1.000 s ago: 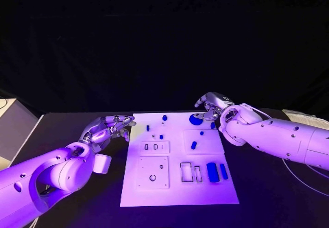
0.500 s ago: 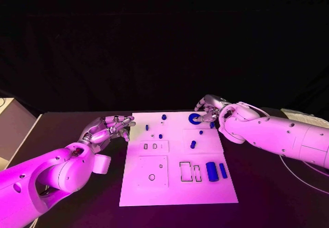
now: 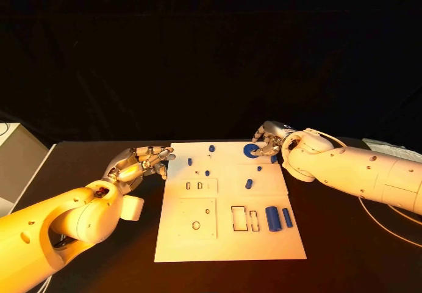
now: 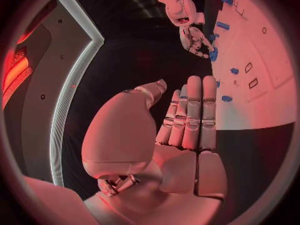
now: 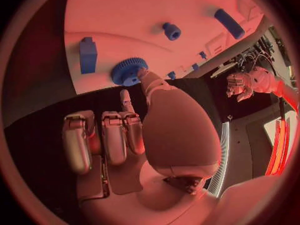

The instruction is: Assemble the parts on the task board

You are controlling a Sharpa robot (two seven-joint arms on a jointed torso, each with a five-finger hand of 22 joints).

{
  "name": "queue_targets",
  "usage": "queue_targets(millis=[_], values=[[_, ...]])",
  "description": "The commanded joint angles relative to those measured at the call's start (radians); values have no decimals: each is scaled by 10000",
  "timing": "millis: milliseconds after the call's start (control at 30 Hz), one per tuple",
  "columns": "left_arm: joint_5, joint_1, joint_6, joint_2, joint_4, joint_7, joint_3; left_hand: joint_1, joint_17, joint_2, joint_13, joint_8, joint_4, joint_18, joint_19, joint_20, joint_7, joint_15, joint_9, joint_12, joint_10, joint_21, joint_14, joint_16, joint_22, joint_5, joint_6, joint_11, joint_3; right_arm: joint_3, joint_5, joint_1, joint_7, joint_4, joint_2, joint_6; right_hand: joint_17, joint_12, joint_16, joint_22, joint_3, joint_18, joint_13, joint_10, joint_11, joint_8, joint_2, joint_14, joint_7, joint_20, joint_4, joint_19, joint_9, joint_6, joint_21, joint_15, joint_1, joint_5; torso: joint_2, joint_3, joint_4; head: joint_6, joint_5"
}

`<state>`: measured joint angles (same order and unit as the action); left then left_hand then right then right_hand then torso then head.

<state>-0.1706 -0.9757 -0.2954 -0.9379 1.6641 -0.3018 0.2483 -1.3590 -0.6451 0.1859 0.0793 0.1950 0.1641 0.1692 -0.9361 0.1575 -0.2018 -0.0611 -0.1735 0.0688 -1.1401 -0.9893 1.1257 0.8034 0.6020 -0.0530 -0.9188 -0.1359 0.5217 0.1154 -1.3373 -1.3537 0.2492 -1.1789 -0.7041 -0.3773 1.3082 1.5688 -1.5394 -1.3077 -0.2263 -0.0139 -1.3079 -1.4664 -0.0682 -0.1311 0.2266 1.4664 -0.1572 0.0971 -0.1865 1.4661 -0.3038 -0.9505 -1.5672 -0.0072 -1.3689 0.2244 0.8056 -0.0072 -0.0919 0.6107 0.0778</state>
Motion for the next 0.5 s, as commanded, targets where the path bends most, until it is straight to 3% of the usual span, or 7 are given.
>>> queue_targets(millis=[33,500], values=[[-27,4,196,25,13,-83,7,57,-3,-62,-5,-47,2,142,75,-6,-48,9,-14,-40,32,-63,-62,64,9,-6,45,-4,48,-2,-266,1,133,11,43,348,1600,20,-60,-2631,31,139,-2629,-1044,-63,-23,-28,841,-3,79,-57,1047,-9,-71,-36,81,-100,77,-6,2,5,21,-12],[-27,4,197,22,16,-75,7,60,0,-66,-6,-48,-8,143,91,-2,-51,8,-16,-37,38,-84,-68,71,21,-6,47,-5,61,9,-286,33,244,252,203,760,1612,20,-66,-2631,29,139,-2629,-1044,-53,-60,-68,841,10,78,-123,1047,-19,-143,-36,75,-131,145,3,11,10,49,-45]])
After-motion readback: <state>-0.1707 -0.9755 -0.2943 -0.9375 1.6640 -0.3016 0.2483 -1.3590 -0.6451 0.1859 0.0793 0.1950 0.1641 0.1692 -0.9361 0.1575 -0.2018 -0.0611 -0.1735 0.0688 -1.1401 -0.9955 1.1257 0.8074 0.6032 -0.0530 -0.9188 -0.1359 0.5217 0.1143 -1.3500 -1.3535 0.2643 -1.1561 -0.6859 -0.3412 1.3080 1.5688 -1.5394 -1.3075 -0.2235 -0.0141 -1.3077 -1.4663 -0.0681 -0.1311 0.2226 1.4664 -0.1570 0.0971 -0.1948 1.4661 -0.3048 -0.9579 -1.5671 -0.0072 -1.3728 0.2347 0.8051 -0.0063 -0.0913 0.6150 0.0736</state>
